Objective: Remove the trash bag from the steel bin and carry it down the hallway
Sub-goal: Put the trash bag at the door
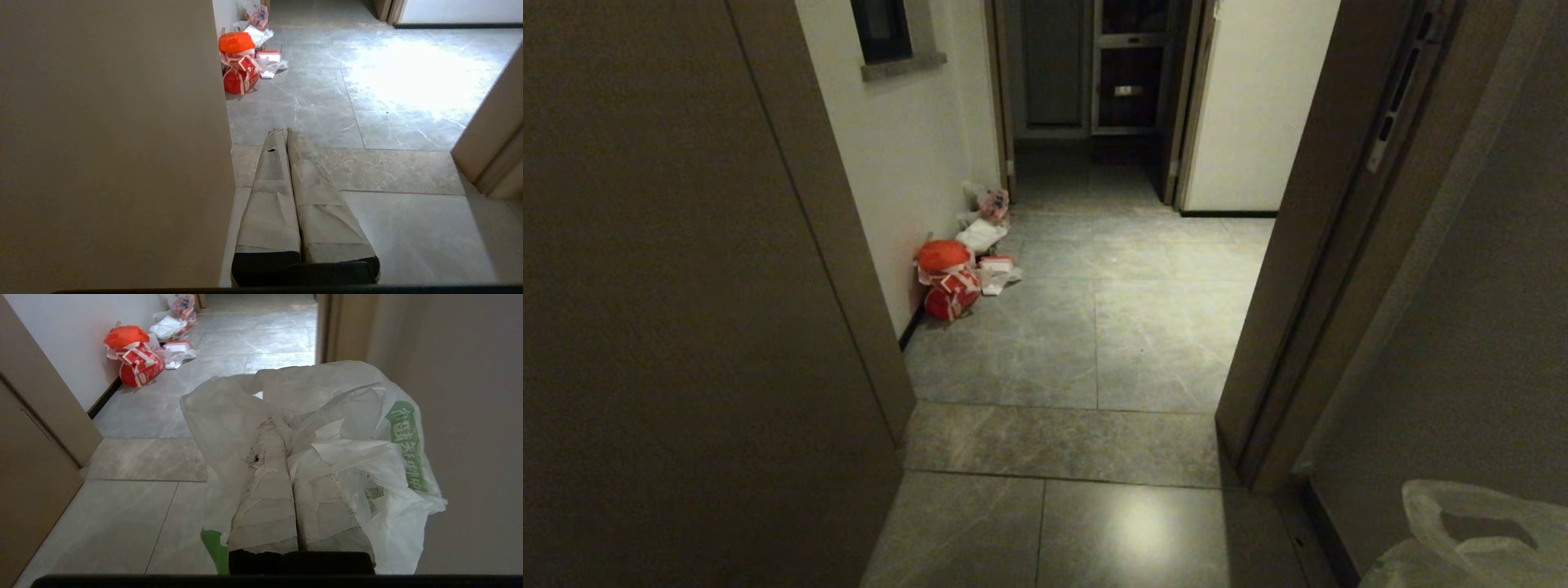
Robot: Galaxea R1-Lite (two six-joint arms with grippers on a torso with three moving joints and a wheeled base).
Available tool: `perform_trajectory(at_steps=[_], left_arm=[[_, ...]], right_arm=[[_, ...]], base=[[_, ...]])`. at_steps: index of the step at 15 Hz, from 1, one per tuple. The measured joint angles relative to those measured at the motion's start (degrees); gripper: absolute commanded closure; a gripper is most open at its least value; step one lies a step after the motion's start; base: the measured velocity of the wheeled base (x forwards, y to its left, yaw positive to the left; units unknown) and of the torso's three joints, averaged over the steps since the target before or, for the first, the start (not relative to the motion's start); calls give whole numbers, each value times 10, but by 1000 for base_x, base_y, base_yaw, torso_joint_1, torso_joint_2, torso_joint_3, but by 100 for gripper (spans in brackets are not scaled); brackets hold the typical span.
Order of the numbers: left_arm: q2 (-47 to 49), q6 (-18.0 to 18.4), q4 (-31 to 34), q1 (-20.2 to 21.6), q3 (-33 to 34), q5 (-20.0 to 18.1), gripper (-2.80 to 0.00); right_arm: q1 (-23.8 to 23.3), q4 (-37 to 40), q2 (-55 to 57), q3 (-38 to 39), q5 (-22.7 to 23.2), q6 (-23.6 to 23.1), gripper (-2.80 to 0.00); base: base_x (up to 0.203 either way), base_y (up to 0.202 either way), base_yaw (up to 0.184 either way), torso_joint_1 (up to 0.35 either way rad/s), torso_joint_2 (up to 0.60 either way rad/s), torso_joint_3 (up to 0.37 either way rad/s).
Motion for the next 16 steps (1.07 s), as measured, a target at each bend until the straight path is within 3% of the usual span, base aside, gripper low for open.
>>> perform_trajectory(at_steps=[16], left_arm=[[0,0,0,0,0,0,0]], right_arm=[[0,0,0,0,0,0,0]], base=[[193,0,0,3,2,3]])
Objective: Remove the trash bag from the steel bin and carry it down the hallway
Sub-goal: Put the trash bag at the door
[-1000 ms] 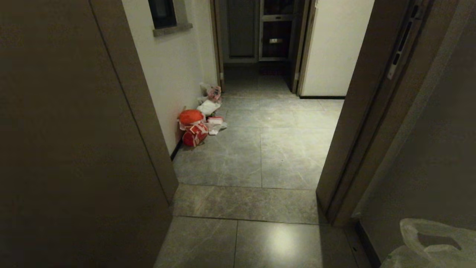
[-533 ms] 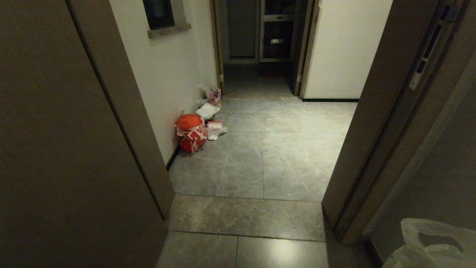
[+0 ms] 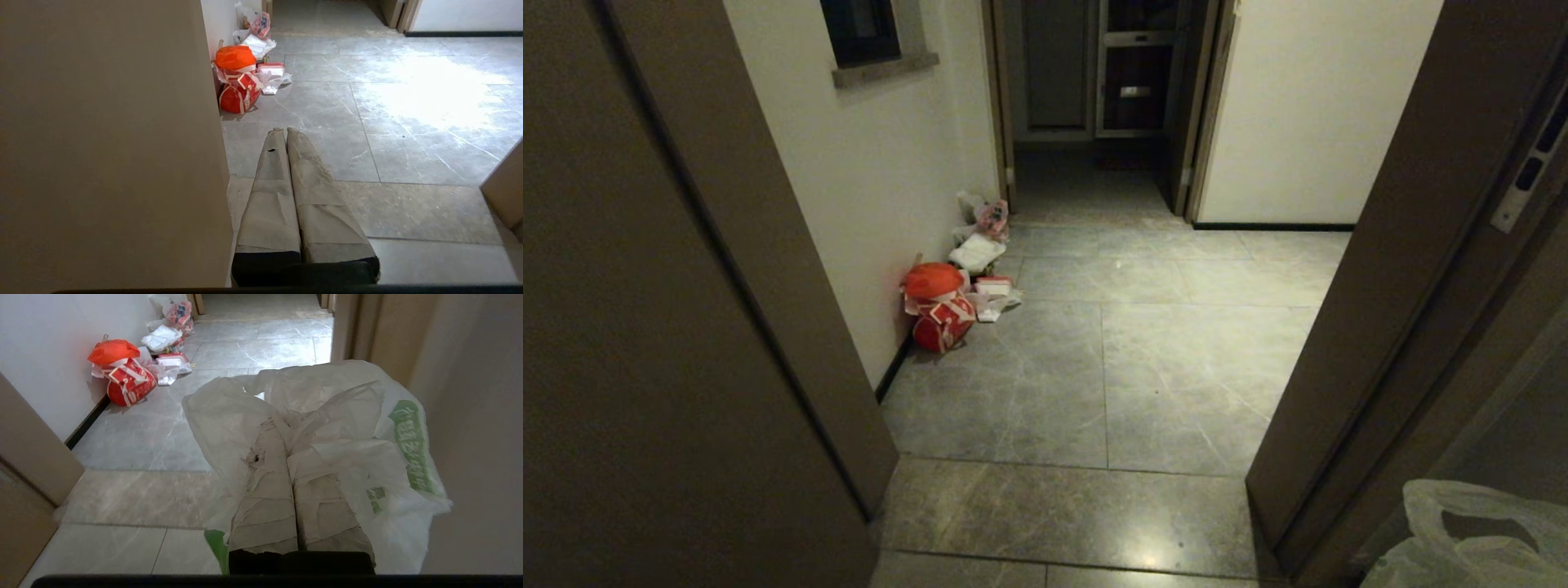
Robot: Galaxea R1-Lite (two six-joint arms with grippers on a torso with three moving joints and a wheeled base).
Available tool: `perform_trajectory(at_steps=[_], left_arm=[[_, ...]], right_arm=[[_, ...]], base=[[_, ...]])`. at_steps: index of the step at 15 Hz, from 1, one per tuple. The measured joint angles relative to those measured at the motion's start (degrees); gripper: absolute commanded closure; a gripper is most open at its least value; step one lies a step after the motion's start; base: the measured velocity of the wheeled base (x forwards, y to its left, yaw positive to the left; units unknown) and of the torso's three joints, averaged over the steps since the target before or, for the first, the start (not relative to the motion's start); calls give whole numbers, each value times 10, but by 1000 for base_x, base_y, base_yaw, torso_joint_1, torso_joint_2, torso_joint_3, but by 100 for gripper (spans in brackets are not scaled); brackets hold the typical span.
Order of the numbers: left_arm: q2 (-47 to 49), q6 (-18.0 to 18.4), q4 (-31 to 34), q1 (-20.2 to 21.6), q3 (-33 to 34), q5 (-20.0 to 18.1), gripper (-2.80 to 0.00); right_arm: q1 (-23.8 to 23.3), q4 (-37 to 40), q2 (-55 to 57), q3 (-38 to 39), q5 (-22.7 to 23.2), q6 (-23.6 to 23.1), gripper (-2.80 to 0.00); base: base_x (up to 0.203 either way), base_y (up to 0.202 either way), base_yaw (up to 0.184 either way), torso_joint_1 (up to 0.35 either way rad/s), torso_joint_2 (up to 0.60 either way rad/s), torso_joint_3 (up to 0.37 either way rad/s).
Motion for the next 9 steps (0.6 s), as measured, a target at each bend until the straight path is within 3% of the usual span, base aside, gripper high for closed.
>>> perform_trajectory(at_steps=[9], left_arm=[[0,0,0,0,0,0,0]], right_arm=[[0,0,0,0,0,0,0]], base=[[192,0,0,1,3,4]])
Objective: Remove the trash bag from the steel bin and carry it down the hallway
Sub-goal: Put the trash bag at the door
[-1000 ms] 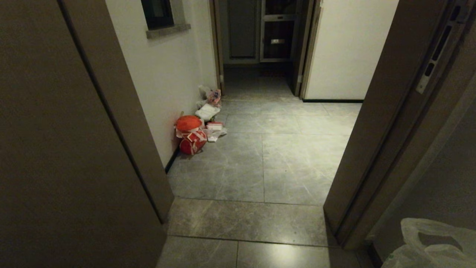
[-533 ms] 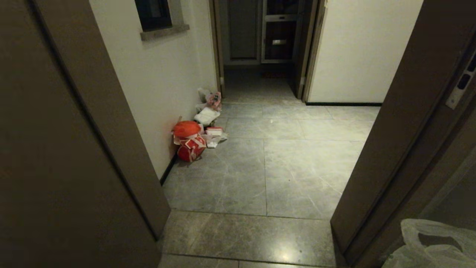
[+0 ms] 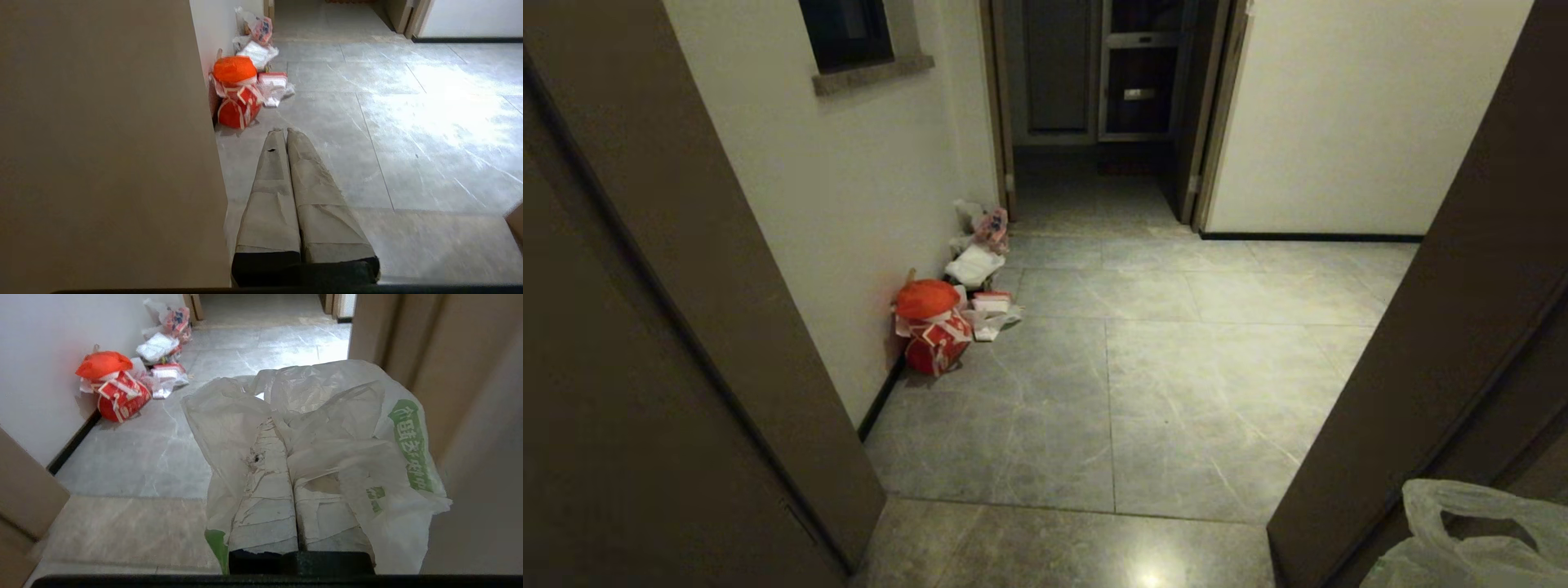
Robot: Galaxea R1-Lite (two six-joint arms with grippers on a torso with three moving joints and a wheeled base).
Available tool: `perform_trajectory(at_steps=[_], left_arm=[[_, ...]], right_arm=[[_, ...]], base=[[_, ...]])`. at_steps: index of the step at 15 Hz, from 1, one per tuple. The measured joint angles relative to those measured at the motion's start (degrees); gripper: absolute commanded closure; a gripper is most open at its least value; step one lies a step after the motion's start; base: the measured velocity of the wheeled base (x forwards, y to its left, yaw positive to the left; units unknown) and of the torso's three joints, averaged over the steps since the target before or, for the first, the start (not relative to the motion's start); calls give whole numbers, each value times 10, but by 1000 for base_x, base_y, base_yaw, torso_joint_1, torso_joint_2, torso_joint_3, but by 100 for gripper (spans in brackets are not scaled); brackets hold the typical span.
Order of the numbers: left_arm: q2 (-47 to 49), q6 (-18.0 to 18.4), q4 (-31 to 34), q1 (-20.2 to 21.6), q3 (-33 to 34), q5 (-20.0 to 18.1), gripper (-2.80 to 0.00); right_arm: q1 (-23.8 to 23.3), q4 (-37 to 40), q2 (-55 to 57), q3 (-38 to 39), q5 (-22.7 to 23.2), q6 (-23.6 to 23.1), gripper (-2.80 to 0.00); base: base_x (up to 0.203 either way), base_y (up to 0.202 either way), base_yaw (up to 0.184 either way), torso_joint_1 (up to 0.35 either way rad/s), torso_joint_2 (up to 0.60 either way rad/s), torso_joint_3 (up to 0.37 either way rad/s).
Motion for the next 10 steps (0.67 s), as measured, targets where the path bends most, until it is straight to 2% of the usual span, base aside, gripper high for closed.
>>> perform_trajectory(at_steps=[10], left_arm=[[0,0,0,0,0,0,0]], right_arm=[[1,0,0,0,0,0,0]], base=[[192,0,1,1,3,2]])
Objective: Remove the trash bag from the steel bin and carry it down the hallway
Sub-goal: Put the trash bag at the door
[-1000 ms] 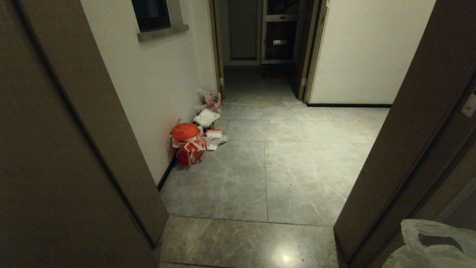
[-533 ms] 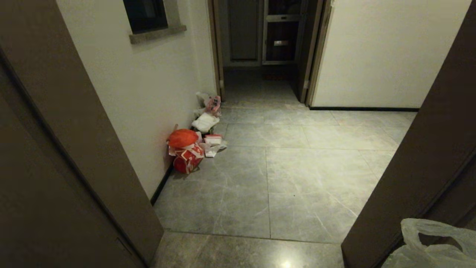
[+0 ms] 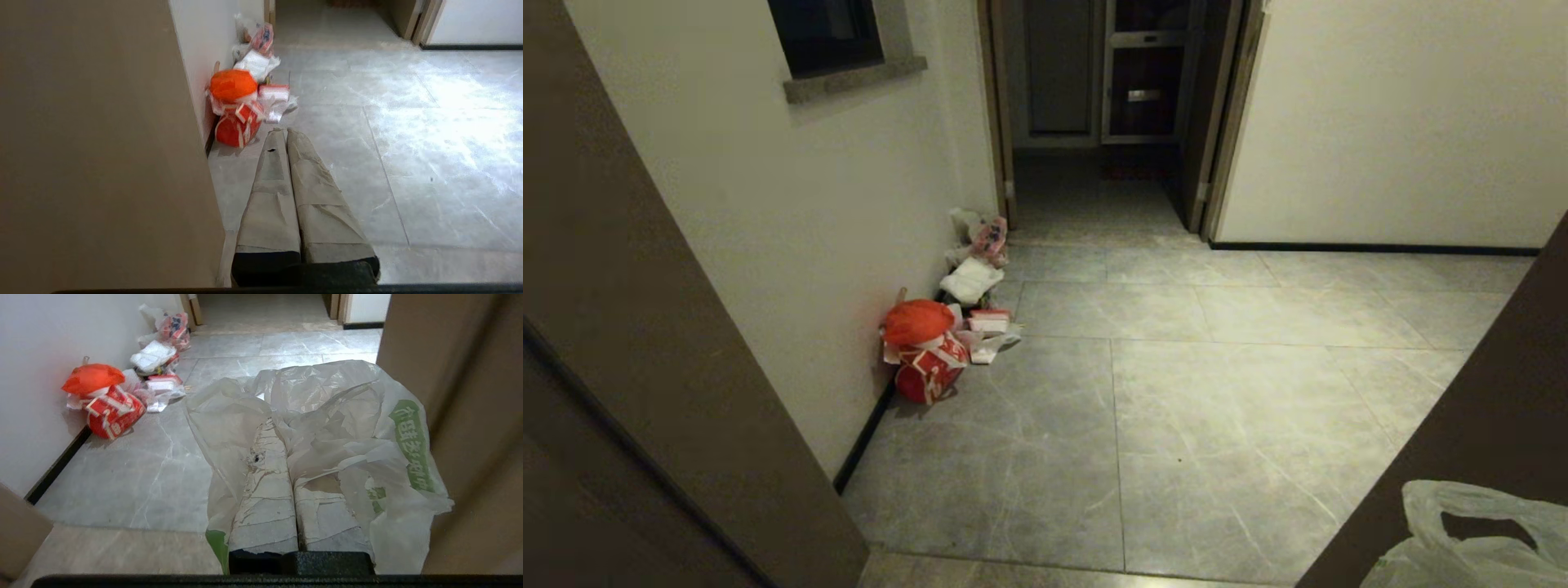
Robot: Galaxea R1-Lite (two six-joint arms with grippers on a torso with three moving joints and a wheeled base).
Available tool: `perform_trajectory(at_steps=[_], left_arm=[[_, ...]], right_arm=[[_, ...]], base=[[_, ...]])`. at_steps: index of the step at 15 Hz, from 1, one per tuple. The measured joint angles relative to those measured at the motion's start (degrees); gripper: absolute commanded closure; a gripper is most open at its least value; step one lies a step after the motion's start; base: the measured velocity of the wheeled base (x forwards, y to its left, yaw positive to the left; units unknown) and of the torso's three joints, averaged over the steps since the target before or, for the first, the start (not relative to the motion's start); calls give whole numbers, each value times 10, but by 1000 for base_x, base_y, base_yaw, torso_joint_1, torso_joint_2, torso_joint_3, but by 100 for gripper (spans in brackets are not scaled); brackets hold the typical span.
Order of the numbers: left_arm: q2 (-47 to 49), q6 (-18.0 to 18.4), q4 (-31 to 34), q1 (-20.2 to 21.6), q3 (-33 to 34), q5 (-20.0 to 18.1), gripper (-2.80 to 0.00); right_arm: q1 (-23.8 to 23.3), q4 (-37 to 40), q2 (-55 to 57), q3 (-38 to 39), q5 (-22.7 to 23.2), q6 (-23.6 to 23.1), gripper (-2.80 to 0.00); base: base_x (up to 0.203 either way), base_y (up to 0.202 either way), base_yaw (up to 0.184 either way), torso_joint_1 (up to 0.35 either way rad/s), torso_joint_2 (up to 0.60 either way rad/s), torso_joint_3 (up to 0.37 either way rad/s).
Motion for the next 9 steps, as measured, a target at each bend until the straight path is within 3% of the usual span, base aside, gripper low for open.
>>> perform_trajectory(at_steps=[9], left_arm=[[0,0,0,0,0,0,0]], right_arm=[[0,0,0,0,0,0,0]], base=[[189,0,0,2,2,3]])
